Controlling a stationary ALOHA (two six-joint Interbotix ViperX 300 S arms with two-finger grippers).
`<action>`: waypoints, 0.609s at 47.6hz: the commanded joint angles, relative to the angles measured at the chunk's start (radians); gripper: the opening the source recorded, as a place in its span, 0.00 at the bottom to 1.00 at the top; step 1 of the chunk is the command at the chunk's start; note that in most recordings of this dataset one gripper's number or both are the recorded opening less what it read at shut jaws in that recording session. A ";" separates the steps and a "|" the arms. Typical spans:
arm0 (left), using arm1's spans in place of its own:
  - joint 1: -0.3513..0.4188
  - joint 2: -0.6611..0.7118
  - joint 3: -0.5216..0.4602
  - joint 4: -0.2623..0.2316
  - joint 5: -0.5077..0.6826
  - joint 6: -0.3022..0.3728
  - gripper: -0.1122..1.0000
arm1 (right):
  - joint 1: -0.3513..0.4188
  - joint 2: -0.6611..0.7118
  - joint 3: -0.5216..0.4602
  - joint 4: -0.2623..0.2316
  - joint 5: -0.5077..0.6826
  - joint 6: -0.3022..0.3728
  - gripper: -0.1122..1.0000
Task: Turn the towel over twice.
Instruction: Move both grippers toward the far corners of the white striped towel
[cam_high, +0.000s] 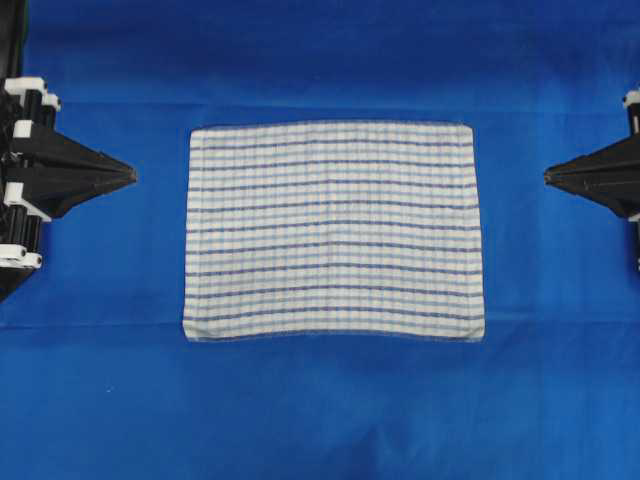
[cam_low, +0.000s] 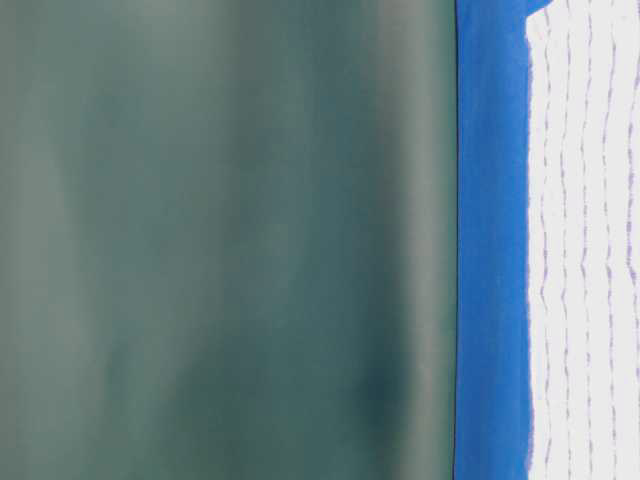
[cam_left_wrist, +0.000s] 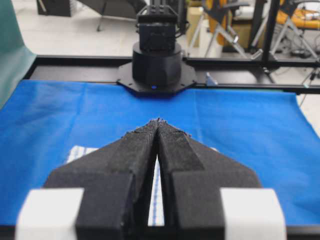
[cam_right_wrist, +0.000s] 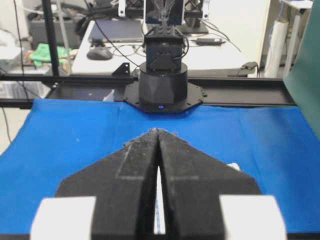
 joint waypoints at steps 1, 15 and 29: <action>0.012 0.011 -0.021 -0.021 0.006 -0.003 0.10 | -0.025 0.006 -0.020 0.008 -0.003 0.006 0.10; 0.086 0.043 -0.015 -0.023 0.049 -0.006 0.10 | -0.167 0.057 -0.064 0.021 0.135 0.026 0.10; 0.227 0.242 -0.008 -0.021 0.040 -0.002 0.10 | -0.342 0.179 -0.054 0.026 0.193 0.089 0.11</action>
